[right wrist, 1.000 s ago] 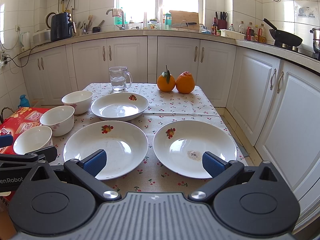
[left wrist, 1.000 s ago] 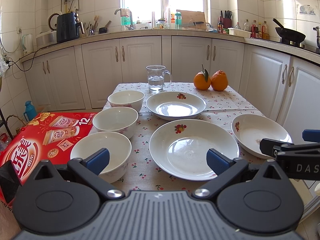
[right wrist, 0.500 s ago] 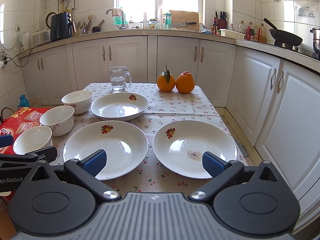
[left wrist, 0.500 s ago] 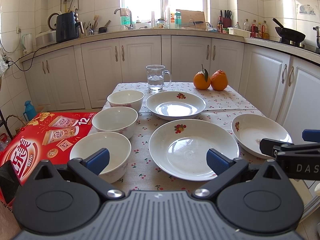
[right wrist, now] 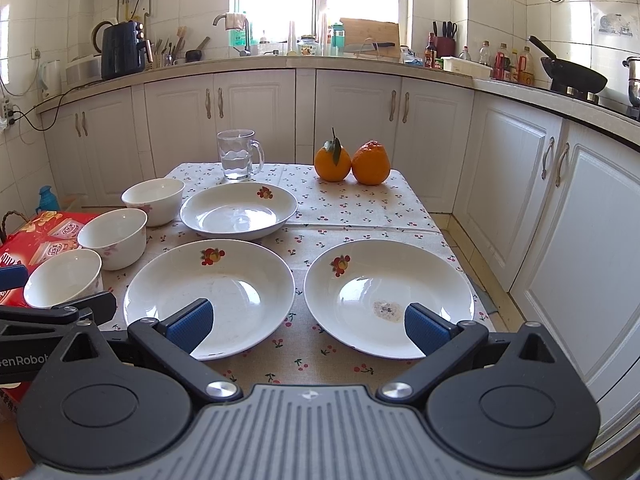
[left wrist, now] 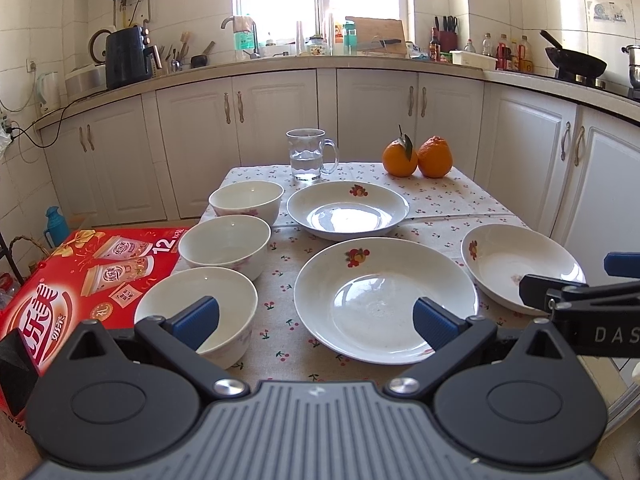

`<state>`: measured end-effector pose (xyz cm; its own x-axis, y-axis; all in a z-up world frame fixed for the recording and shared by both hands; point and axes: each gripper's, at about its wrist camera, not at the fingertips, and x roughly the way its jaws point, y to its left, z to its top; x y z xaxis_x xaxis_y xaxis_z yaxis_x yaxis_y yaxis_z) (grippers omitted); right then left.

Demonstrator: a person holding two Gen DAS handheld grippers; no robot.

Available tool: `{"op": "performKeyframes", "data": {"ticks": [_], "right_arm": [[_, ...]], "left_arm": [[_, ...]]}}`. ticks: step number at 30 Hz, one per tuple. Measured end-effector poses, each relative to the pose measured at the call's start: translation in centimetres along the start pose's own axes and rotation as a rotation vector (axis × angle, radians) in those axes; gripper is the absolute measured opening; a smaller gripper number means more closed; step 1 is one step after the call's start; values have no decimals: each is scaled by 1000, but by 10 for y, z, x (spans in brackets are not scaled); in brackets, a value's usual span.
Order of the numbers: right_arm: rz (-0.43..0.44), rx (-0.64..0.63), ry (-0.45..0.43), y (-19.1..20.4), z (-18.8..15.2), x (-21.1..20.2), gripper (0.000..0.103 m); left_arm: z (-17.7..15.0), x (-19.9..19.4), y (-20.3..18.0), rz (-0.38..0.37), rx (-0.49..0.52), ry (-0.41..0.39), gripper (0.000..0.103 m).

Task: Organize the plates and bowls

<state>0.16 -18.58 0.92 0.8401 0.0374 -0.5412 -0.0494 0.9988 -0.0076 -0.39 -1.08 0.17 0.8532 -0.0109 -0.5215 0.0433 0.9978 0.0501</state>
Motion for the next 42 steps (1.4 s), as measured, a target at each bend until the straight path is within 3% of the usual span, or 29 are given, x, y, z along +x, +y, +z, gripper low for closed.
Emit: {"op": "performKeyframes", "data": {"ticks": [19, 24, 31, 42], "right_arm": [[20, -86, 8, -39, 8, 22, 103], [-20, -127, 76, -58, -7, 41, 103], [-5, -93, 211, -89, -34, 81, 103], [91, -100, 260, -101, -36, 111, 103]], "left_arm": [[28, 31, 10, -110, 32, -41, 102], [37, 49, 7, -152, 50, -17, 102], [50, 77, -16, -217, 138, 34, 102], [78, 124, -57, -339, 208, 125, 102]]}}
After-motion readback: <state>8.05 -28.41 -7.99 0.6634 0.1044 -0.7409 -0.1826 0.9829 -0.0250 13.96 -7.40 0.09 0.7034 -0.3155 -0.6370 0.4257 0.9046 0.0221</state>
